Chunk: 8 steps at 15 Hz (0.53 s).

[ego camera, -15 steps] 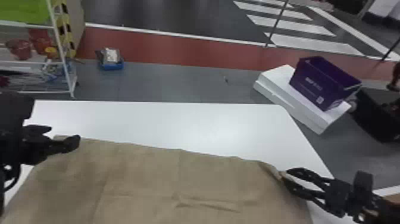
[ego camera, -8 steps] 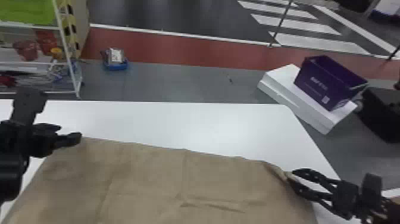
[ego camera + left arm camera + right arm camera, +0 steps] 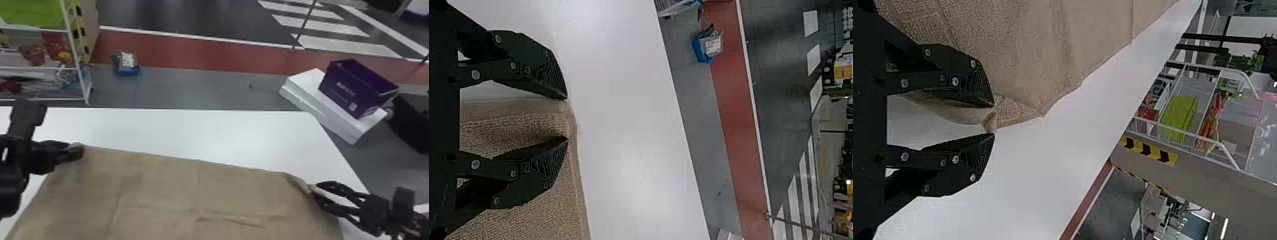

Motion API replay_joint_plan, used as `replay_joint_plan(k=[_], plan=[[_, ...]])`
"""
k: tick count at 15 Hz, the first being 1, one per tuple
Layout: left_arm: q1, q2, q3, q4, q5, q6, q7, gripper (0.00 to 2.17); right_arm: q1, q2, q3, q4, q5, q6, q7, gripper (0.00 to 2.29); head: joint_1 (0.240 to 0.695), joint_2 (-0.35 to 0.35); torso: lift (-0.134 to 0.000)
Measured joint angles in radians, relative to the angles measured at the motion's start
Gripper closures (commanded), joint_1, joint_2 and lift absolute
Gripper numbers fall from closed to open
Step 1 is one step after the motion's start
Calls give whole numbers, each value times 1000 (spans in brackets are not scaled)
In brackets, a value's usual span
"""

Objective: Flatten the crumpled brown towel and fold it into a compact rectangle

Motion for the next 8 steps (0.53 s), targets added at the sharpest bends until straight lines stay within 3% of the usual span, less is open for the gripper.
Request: replay_joint_plan(k=[1,2,3,4,8], plan=[[0,0,1,1,0,0,3,731,0,0,0,0,0,0,0,788,695,-262,-124],[-1,0,1,1,0,-1,9,890,0,0,0,0,0,0,-1,788,695,-259,-124],[-1,0,2,1,-1,-2,14,1214,0,1,-2,0,-1,-1,-6,788,695,-258,-124],[4,0,2,-2,-1,-3,22,1345,-1,2,-6,1,-3,-6,-19,788,695,-259,-124],[27,0,13,-49,4,-15,46,1342,-56,-1,-40,-1,-15,-12,-19,788,695,-257,-124]])
